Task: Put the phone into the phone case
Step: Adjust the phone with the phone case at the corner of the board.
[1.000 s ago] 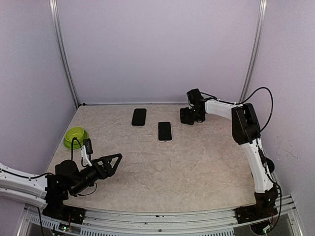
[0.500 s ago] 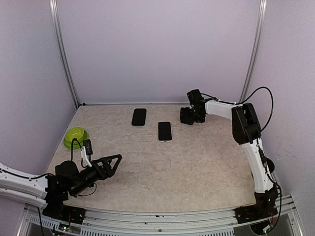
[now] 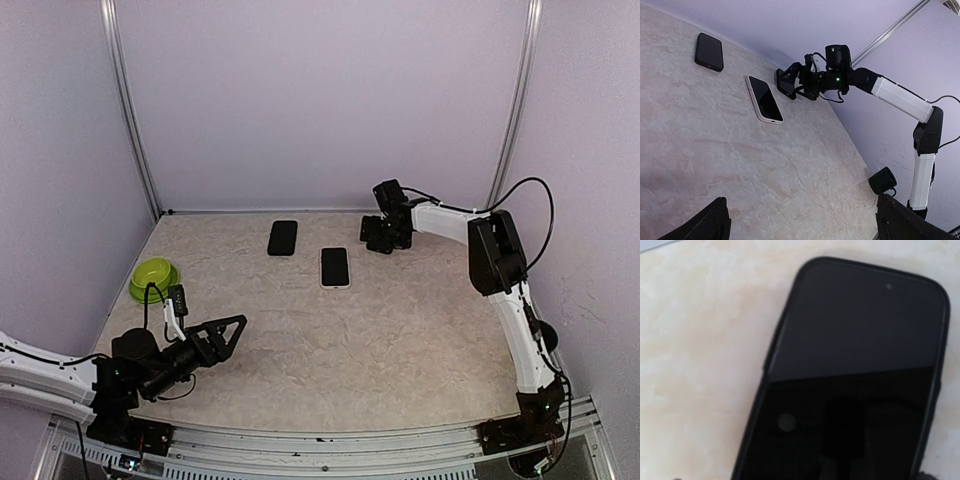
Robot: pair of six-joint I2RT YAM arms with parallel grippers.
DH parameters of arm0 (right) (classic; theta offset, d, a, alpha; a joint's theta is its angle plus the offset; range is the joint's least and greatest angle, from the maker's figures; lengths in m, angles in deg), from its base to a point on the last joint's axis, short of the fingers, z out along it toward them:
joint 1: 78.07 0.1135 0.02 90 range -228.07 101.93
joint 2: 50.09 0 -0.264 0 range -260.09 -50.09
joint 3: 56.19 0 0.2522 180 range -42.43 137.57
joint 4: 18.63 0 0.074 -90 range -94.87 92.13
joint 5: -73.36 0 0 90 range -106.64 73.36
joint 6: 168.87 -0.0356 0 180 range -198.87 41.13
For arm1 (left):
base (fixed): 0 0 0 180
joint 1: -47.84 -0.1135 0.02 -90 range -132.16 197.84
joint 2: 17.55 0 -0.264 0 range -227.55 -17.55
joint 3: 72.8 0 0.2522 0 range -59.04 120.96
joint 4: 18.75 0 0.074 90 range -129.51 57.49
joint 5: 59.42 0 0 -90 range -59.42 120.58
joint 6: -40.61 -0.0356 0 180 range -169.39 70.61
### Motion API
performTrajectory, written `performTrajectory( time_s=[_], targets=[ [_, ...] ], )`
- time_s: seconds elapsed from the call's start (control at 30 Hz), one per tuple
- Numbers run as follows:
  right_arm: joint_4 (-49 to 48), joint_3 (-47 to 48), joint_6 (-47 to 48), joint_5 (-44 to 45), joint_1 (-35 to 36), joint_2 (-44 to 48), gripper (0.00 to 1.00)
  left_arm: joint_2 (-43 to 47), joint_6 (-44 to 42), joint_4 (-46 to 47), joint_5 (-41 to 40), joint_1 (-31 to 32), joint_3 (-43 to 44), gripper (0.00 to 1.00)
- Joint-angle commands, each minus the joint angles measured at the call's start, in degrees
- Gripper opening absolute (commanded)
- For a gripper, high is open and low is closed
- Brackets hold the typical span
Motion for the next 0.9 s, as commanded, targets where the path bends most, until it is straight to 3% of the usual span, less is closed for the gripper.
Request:
performTrajectory(
  time_s=[0.0, 0.3, 0.6, 0.87],
  targets=[
    [2.2, 2.1, -1.4, 3.0, 0.9, -1.9, 1.00, 0.7, 0.0, 1.5, -0.3, 0.3, -1.1, 0.99],
    [4.1, 1.2, -1.7, 5.2, 1.1, -4.1, 1.00, 2.2, 0.5, 1.2, -0.5, 0.4, -1.8, 0.99],
    [1.3, -5.3, 0.7, 2.9, 1.1, -0.5, 1.00, 2.3, 0.7, 1.4, -0.5, 0.3, -1.7, 0.99],
    [0.9, -8.4, 5.4, 0.5, 1.1, 0.7, 0.84, 1.8, 0.9, 1.8, -0.4, 0.4, -1.5, 0.99]
  ],
)
